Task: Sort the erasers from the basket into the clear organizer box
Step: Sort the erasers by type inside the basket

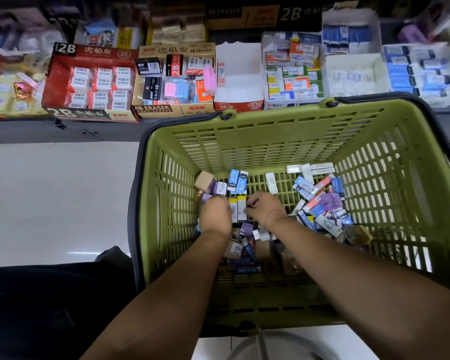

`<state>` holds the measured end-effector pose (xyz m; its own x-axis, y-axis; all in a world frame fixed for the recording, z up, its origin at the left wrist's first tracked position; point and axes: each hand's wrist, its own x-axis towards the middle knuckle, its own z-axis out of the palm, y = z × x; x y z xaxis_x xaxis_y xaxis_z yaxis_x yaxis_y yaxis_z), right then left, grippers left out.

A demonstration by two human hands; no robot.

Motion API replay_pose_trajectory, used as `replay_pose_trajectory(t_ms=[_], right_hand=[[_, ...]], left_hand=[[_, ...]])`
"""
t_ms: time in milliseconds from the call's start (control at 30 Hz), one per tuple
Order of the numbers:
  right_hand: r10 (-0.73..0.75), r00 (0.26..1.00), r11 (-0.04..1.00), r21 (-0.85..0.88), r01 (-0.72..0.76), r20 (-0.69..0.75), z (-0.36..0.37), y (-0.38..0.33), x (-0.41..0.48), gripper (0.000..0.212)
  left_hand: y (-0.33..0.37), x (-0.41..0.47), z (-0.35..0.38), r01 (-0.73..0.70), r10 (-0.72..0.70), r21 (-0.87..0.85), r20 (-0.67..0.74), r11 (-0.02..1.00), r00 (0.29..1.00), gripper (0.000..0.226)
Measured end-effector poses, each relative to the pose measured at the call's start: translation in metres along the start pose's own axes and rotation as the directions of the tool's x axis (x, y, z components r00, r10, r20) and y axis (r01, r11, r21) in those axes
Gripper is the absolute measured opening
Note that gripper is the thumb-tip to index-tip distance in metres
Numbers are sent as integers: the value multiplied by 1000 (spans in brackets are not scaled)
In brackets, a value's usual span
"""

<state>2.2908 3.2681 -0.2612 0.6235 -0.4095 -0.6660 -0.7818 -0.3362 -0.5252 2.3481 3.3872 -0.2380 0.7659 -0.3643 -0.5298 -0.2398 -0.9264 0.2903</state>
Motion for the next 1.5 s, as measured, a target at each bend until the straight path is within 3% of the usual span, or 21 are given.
replay_pose_trajectory(t_ms=[67, 167, 267, 367, 633, 733, 800, 867, 933, 1100, 1200, 1333, 1433, 1500], right_hand=[[7, 998, 999, 43, -4, -65, -2, -2, 5, 14], [-27, 985, 993, 108, 46, -172, -9, -10, 16, 28], [-114, 980, 983, 125, 135, -165, -13, -17, 23, 46], [-152, 984, 985, 65, 159, -96, -15, -18, 27, 55], [-156, 987, 988, 13, 157, -47, -18, -22, 27, 62], [-117, 992, 989, 85, 122, -56, -22, -12, 18, 43], [-113, 992, 993, 34, 112, 52, -32, 1, 10, 25], [-106, 963, 985, -106, 135, 247, -47, 12, 0, 19], [-84, 919, 948, -252, 193, 386, -59, 19, -6, 26], [-2, 886, 856, -457, 240, 463, -71, 23, -13, 47], [13, 904, 843, -491, 220, 427, -71, 26, -17, 41], [-38, 959, 889, -429, 161, 281, -81, 20, -15, 29], [-101, 990, 962, -246, 122, 98, -84, 10, -10, 24], [-116, 988, 992, -44, 120, 99, -77, 0, -11, 19]], left_hand=[[2, 3, -5, -9, 10, 14, -78, 1000, 997, 16], [8, 10, -13, -100, 69, -135, -215, 986, 974, 23], [13, 20, -14, -174, 155, -126, -145, 977, 977, 45], [11, 23, -9, -147, 141, -90, -64, 985, 988, 50], [3, 16, -7, -183, 171, -128, -101, 975, 980, 49], [-7, 9, -14, -208, 180, -148, -182, 967, 967, 26], [-11, 5, -21, -206, 181, -125, -185, 971, 966, 12], [-12, 3, -25, -225, 208, -121, -138, 967, 968, 12], [-9, 0, -25, -267, 258, -111, -88, 957, 962, 19], [-5, -15, -9, -270, 270, -8, 23, 963, 962, 21], [-8, -20, -5, -246, 246, 70, 10, 967, 969, 31], [-20, -16, -12, -113, 112, -2, -135, 994, 985, 47], [-27, -16, -12, -71, 56, -89, -159, 994, 986, 45], [-26, -17, -10, -77, 56, -118, -170, 990, 984, 42]])
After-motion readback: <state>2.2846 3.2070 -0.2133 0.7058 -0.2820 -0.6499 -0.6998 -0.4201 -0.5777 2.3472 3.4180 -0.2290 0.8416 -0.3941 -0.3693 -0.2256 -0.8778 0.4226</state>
